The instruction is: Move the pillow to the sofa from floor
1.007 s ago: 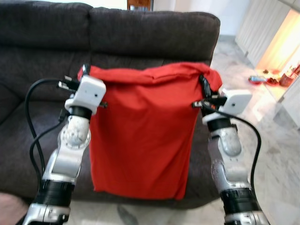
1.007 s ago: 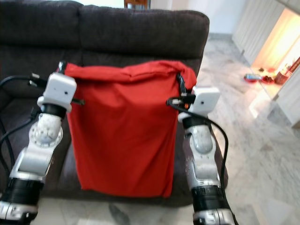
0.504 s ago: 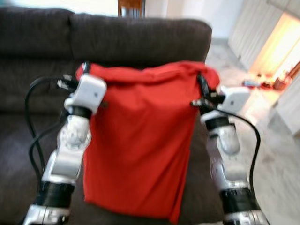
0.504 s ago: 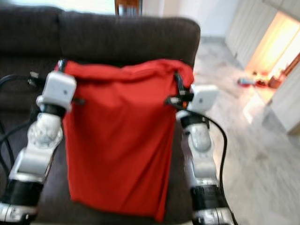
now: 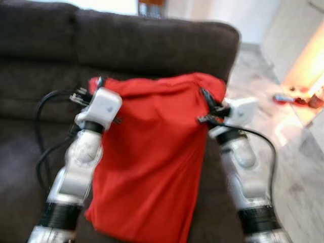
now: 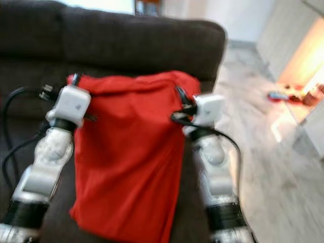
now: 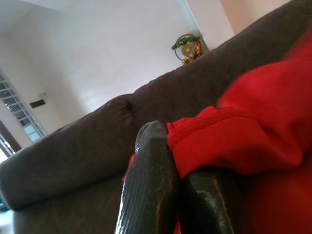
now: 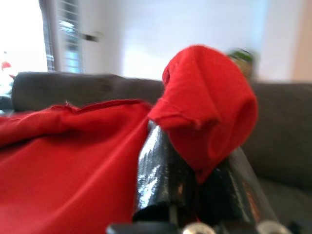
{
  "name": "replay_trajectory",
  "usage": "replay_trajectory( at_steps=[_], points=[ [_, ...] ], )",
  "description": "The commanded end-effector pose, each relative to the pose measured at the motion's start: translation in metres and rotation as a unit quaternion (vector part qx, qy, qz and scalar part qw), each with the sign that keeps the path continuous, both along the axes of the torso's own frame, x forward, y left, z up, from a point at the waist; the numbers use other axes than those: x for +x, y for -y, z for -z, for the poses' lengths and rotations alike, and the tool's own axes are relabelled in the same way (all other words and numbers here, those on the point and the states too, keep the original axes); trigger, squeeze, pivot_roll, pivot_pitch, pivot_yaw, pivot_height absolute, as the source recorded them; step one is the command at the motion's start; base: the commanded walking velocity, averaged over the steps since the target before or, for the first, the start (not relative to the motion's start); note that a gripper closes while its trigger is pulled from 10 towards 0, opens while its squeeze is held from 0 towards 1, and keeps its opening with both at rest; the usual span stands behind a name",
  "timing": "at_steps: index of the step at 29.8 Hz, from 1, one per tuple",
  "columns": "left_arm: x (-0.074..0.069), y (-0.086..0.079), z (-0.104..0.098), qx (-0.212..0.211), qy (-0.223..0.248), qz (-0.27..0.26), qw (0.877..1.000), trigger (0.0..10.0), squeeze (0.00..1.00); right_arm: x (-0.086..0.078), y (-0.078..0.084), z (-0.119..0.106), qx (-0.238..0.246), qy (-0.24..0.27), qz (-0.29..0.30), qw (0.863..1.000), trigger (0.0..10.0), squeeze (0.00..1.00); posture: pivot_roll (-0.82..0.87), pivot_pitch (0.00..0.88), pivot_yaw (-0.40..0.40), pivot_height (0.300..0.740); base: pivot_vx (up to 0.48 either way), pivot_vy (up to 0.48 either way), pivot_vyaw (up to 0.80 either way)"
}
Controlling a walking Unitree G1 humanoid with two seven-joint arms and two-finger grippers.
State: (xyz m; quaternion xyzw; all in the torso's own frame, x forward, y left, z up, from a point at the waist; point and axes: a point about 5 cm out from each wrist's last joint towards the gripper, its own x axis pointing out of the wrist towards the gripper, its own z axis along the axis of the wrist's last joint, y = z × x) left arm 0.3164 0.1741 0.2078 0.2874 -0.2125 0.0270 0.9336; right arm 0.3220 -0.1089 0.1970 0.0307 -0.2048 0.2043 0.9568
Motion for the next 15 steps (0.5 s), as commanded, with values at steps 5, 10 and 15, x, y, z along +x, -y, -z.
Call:
replay_trajectory(
  at_steps=[5, 10, 15],
  points=[
    [-0.003, 0.009, 0.025, 0.004, -0.060, 0.018, 0.998, 10.0, 0.00, -0.006, 0.002, 0.012, -0.043, -0.023, -0.035, 0.998, 10.0, 0.00, 0.08, 0.000, -0.085, 0.740, 0.000, 0.000, 0.00],
    [-0.003, 0.006, 0.035, 0.005, -0.085, 0.010, 0.996, 10.0, 0.00, -0.006, 0.001, 0.019, -0.050, -0.036, -0.035, 0.998, 10.0, 0.00, 0.08, 0.000, -0.088, 0.740, 0.000, 0.000, 0.00],
    [-0.002, 0.006, 0.039, 0.003, -0.093, 0.009, 0.996, 10.0, 0.81, -0.006, 0.002, 0.021, -0.051, -0.042, -0.037, 0.997, 10.0, 0.00, 0.08, 0.000, -0.090, 0.740, 0.000, 0.000, 0.00]
  ],
)
